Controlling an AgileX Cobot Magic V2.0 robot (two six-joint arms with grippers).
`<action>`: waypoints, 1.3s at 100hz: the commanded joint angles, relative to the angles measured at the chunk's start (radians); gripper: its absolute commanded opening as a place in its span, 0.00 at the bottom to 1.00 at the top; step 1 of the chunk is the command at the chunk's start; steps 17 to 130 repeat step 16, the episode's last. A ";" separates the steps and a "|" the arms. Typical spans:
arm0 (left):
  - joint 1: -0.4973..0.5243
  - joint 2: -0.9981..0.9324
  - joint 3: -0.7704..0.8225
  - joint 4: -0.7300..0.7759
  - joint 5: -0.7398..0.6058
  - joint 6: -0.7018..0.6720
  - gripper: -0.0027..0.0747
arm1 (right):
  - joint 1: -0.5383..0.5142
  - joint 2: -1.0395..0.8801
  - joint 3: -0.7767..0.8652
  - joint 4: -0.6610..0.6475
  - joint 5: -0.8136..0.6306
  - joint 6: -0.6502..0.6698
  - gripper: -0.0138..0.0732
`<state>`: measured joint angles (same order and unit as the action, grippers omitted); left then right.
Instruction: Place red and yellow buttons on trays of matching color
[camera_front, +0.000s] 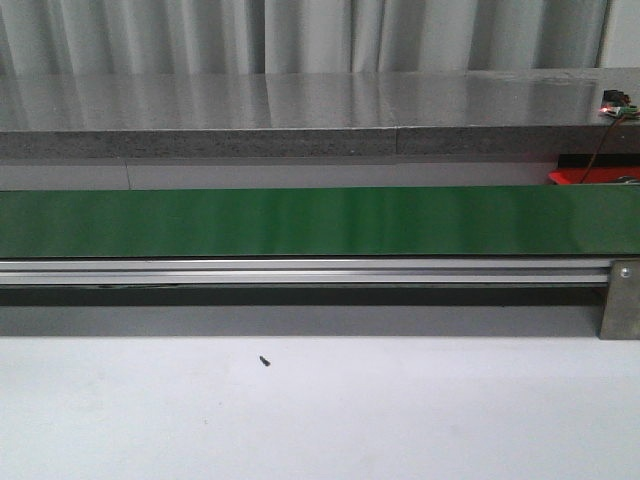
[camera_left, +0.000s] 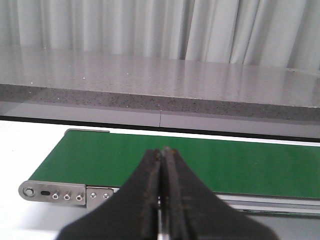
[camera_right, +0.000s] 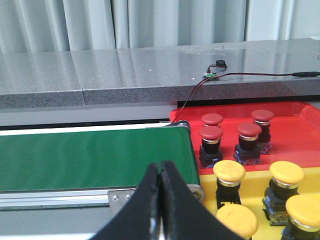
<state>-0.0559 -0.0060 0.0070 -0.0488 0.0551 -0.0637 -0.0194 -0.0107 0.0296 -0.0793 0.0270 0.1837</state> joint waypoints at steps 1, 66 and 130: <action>-0.009 -0.035 0.041 -0.006 -0.073 -0.010 0.01 | 0.002 -0.019 -0.019 -0.010 -0.074 -0.003 0.08; -0.009 -0.035 0.041 -0.006 -0.073 -0.010 0.01 | 0.002 -0.019 -0.019 -0.010 -0.074 -0.003 0.08; -0.009 -0.035 0.041 -0.006 -0.073 -0.010 0.01 | 0.002 -0.019 -0.019 -0.010 -0.074 -0.003 0.08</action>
